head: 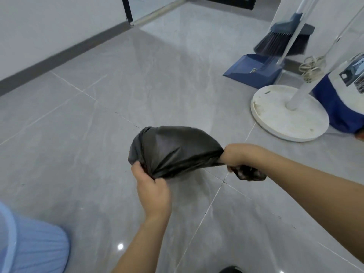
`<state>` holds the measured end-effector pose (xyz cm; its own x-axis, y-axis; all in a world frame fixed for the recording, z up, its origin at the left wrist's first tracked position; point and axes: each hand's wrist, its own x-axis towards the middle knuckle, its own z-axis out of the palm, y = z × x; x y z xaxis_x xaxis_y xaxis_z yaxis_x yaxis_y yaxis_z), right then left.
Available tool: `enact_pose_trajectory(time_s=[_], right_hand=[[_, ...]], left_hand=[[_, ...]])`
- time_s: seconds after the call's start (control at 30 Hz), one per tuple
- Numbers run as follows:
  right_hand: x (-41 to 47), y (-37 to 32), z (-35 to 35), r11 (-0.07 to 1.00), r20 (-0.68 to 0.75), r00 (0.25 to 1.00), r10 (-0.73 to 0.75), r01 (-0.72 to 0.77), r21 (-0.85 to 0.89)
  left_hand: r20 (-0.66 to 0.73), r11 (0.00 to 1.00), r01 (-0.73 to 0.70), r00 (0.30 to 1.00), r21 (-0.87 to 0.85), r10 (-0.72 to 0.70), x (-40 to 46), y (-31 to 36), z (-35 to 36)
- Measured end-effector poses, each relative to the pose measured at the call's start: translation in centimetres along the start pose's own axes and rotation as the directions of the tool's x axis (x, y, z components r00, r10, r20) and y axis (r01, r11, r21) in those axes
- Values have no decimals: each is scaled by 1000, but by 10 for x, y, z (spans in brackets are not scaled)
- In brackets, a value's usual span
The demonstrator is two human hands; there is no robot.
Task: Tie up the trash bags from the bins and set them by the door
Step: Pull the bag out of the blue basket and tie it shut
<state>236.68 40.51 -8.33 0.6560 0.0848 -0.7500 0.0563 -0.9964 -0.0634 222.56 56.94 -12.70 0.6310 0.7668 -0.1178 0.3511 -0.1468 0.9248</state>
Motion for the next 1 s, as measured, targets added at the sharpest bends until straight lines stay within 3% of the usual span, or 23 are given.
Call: enact_pose_trajectory(time_s=[0.07,0.13,0.17,0.23,0.27,0.3,0.33,0.4,0.47,0.5,0.57,0.63,0.7,0.77,0.83,0.87,0.93,1.0], right_hand=[[11,12,11,939,351,937,2,-122,321],[17,23,20,879,505,851,-145,-124,461],[21,27,24,833,520,823,-229,-110,542],[28,32,28,698,470,796,-382,-85,711],[30,33,29,633,423,794,-437,-63,772],[29,31,27,571,380,785,-489,-42,820],[29,30,25,511,335,786,-520,-29,859],[26,28,17,369,263,803,-535,-57,928],[25,31,7,225,210,798,-565,-96,970],[25,33,3,173,185,768,-613,-98,980],[25,37,0,111,145,671,-727,-94,989],[24,37,1,25,73,630,-773,-85,996],[25,35,5,-71,-13,650,-760,-63,995],[29,29,10,-69,-32,676,-736,-27,997],[32,25,18,10,34,747,-664,-37,999],[33,25,22,-3,53,778,-626,-70,998],[38,24,28,-134,42,781,-623,-160,978],[44,22,29,-276,-3,677,-736,-296,914]], left_hand=[[105,965,125,983,230,-152,-8,-27,-1],[268,855,246,878,457,-396,-7,-47,-5],[353,778,317,755,542,-553,-4,-49,-7],[447,591,392,402,705,-799,7,-41,-9],[467,540,384,272,749,-841,14,-35,-10],[514,545,390,191,742,-836,22,-28,-11],[588,582,434,138,687,-797,31,-21,-13],[762,650,598,97,469,-640,48,-5,-15],[889,651,726,123,222,-441,57,15,-17],[914,652,750,181,111,-363,58,24,-18],[892,631,769,351,-101,-285,58,37,-17],[782,612,719,570,-328,-251,52,43,-9],[521,747,522,807,-412,-278,45,40,1],[269,901,366,914,-232,-302,38,20,10],[203,948,314,926,56,-319,26,-9,12],[235,941,260,922,216,-308,21,-22,12],[286,875,91,925,475,-252,11,-31,9],[315,811,-42,932,584,-179,5,-25,10]])
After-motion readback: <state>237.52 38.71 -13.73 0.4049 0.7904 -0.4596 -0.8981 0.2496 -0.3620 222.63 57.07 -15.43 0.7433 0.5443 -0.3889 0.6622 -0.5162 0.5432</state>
